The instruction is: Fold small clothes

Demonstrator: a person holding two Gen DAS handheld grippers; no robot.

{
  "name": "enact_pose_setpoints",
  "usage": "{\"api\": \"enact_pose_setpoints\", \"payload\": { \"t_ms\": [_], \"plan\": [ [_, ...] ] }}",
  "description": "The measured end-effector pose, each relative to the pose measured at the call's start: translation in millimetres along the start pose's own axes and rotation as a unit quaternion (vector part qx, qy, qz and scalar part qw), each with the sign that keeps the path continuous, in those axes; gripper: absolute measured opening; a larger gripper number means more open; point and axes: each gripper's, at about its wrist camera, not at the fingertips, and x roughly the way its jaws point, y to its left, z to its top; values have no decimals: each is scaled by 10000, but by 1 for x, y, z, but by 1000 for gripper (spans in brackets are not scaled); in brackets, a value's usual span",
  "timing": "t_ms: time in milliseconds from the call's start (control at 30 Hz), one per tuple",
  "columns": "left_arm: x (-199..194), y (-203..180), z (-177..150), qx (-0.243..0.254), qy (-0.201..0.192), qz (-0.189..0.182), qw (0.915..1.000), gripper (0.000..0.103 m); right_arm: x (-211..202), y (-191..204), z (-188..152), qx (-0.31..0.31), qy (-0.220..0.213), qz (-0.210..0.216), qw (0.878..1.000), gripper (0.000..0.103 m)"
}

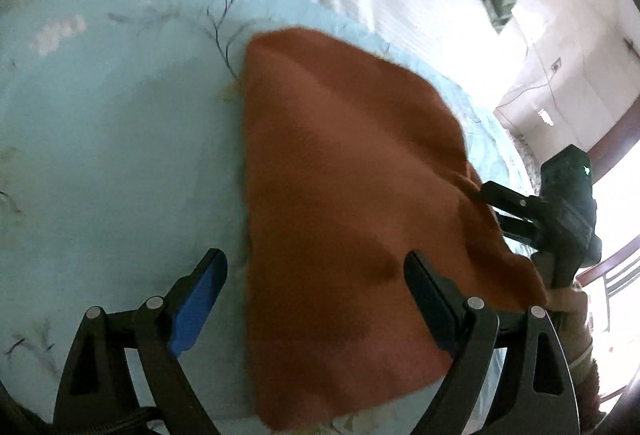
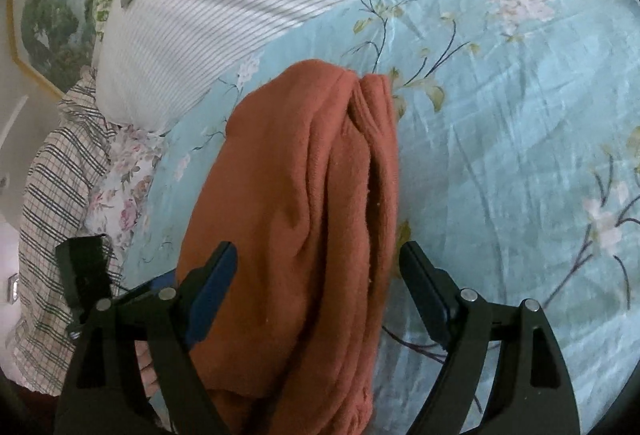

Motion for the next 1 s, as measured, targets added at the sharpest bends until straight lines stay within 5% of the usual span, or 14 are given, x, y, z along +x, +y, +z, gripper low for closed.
{"api": "enact_pose_setpoints", "payload": {
  "t_ms": [133, 200, 267, 433, 733, 867, 1000],
  "plan": [
    [24, 10, 10, -115, 152, -175, 9997, 85, 15, -1, 2, 3, 112, 22, 9999, 81],
    [35, 7, 13, -1, 259, -231, 9994, 77, 20, -6, 2, 141, 130, 72, 9998, 65],
    [45, 7, 16, 80, 286, -108, 9995, 66, 24, -9, 1, 291, 184, 157, 9993, 40],
    [21, 6, 16, 168, 53, -270, 9995, 30, 17, 10, -4, 227, 21, 297, 9993, 30],
    [-106, 33, -18, 247, -758, 264, 9965, 27, 54, 108, -33, -306, 55, 1222, 9920, 29],
    [-154, 67, -45, -23, -842, 576, 9948, 27, 98, 147, -50, -382, 398, 1664, 9845, 29],
    [-163, 108, -75, -425, -712, 799, 9933, 28, 142, 165, -71, -455, 872, 1623, 9818, 29]
  ]
}}
